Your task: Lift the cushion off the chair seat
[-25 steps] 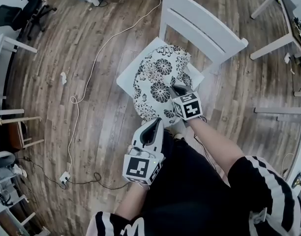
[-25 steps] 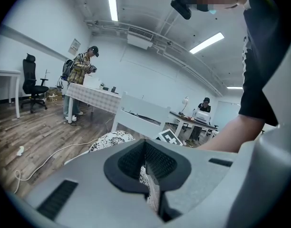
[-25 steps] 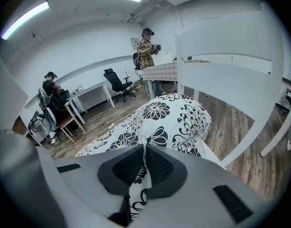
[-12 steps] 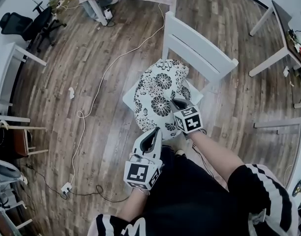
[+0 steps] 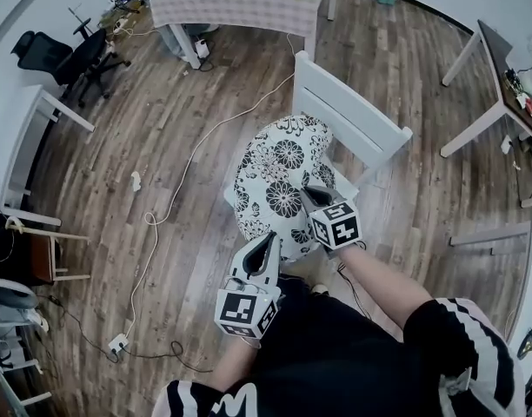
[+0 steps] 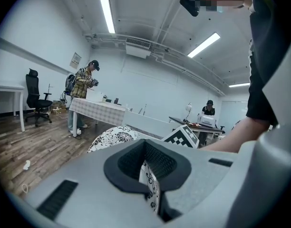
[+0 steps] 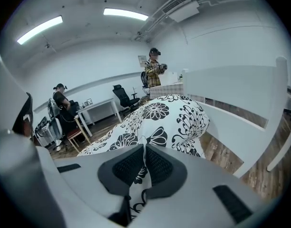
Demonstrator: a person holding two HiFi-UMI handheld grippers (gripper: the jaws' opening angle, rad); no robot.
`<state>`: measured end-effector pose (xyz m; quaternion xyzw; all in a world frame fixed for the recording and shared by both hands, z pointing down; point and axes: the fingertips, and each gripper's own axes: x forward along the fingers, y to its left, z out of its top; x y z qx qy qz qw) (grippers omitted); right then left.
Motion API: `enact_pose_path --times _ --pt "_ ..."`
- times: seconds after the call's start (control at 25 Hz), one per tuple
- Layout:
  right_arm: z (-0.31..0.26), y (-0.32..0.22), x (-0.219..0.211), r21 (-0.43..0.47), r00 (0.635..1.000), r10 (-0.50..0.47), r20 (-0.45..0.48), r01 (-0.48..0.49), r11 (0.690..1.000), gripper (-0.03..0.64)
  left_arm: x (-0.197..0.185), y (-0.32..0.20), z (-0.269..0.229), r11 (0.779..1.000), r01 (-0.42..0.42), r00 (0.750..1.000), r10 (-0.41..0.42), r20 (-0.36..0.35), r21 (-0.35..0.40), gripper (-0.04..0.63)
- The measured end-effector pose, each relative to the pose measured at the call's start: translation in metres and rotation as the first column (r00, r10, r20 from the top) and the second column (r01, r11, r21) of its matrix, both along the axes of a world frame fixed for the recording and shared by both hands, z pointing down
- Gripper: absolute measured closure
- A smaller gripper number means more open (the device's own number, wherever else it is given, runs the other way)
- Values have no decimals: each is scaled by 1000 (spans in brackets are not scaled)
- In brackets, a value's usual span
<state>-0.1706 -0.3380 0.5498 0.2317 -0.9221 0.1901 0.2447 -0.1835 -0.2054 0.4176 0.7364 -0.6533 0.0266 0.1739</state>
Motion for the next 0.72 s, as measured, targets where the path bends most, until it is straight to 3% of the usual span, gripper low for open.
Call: enact_pose_path --times 0.72 --pt "-85 -3 -2 57 985 -14 170 4 998 586 -5 -4 -34 997 37 998 -40 50 68 594"
